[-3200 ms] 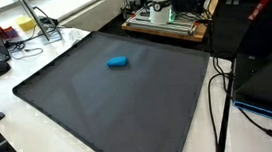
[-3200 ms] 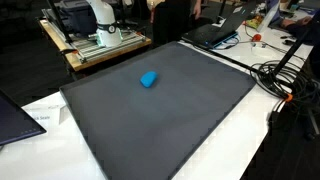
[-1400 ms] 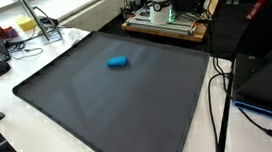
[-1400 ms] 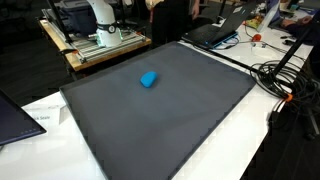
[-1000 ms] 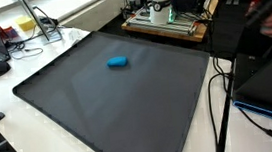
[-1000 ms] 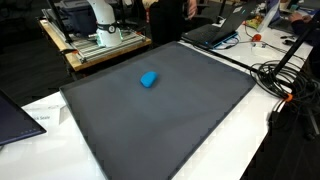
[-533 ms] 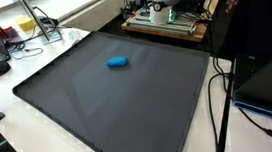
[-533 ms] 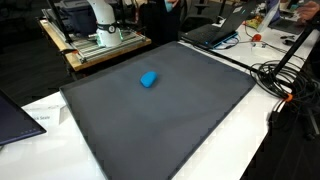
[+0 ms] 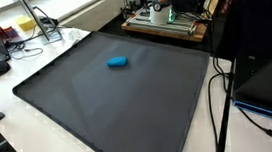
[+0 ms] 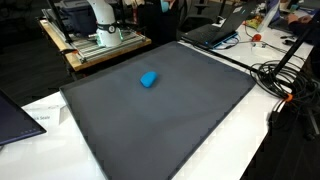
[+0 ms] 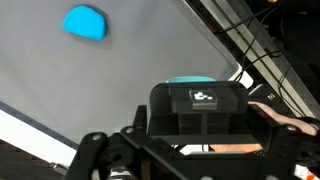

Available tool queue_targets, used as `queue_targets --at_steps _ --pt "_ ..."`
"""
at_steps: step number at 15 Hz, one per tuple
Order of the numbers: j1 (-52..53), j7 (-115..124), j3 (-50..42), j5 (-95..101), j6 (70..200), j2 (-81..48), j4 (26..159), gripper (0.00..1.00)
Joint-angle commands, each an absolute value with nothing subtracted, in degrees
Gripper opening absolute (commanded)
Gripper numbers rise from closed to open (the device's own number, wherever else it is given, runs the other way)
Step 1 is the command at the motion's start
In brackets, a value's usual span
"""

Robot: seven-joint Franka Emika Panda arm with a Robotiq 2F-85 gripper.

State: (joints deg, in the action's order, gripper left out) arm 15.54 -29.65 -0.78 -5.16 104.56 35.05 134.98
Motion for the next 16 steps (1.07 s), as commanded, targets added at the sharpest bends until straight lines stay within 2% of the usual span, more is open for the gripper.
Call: queue_targets --at_steps 1,9,10,11,13,16 --pt "15.11 -29.81 -0.44 -5.36 104.35 34.99 134.79 1.0" --pt "14.91 -29.61 -0.28 -5.02 104.68 34.93 134.91 1.0" --pt "14.84 -29.58 -0.2 -4.84 105.14 34.99 135.07 0.93" --pt "14.72 -29.43 -0.08 -4.55 105.61 35.03 135.2 0.72" --pt "14.72 -29.6 -0.09 -4.37 105.79 35.03 135.25 0.68" --pt "14.66 -29.56 -0.03 -4.23 105.76 35.06 135.28 0.47"
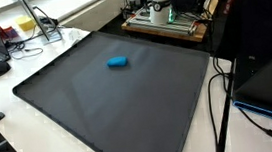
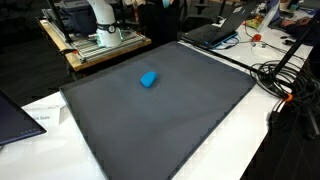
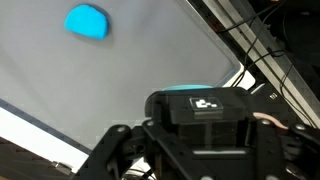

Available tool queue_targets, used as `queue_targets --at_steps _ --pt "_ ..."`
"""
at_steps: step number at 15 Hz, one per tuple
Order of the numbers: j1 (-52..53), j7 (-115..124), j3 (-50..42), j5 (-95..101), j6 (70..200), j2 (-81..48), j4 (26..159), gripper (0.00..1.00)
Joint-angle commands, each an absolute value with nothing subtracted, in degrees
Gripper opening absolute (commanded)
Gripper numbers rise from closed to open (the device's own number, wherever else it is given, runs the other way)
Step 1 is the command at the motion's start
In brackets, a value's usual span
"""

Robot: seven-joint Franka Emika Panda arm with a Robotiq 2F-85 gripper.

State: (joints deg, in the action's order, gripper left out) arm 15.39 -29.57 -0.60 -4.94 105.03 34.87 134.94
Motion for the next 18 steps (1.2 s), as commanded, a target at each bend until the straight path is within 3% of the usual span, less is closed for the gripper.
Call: queue_targets --at_steps 1,2,8,9,10,12,14,15,18 --pt "14.65 -29.52 0.08 -4.1 105.7 35.07 135.24 0.39" --pt "14.64 -29.59 0.11 -3.93 105.7 35.04 135.18 0.34" --pt "14.68 -29.68 0.29 -3.42 105.58 34.81 134.88 0.34" --pt "14.68 -29.72 0.37 -3.26 105.63 34.79 134.86 0.74" --pt "14.69 -29.64 0.43 -3.25 105.61 34.86 134.87 0.73" --pt "14.7 -29.63 0.52 -3.21 105.65 34.9 134.94 0.86" --pt "14.66 -29.49 0.68 -3.0 105.63 34.86 134.85 0.6" --pt "14.64 -29.4 0.75 -2.89 105.64 34.91 134.86 0.6" --pt "14.59 -29.08 0.99 -2.53 105.73 35.05 134.81 0.38"
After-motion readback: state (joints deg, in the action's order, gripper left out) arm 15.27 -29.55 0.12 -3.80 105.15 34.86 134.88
